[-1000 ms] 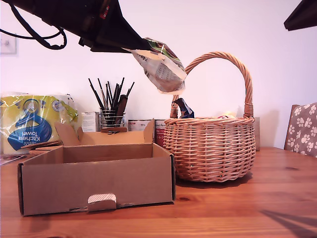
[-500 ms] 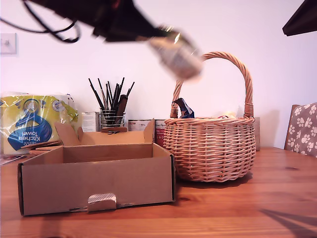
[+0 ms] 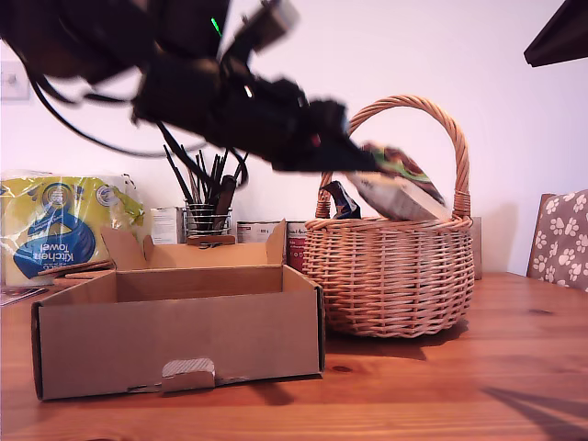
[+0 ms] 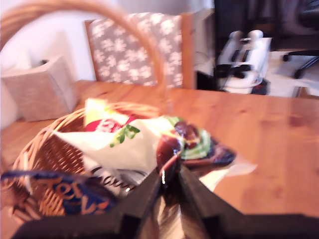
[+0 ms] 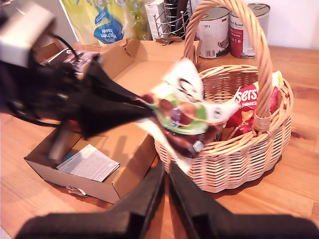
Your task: Move the bags of Easter eggs from the cardboard box on the left into the woven basket on the right side.
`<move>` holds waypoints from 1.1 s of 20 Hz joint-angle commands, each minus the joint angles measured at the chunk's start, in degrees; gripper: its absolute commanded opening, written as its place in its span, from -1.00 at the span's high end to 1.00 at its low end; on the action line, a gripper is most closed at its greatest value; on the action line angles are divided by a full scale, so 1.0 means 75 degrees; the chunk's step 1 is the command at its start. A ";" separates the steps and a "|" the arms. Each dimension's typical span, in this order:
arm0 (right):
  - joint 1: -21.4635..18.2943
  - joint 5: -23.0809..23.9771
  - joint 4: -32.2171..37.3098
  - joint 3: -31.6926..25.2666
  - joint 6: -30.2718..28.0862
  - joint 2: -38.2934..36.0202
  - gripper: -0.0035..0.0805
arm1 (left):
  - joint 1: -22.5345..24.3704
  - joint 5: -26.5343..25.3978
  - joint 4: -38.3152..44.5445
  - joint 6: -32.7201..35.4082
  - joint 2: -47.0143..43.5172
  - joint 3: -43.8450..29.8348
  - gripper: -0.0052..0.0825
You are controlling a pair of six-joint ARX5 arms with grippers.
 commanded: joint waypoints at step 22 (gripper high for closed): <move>-0.0041 -0.0009 0.0044 -0.0160 0.0017 -0.0009 0.92 | -0.0017 -0.0801 -0.0784 -0.0009 0.1180 0.1591 -0.89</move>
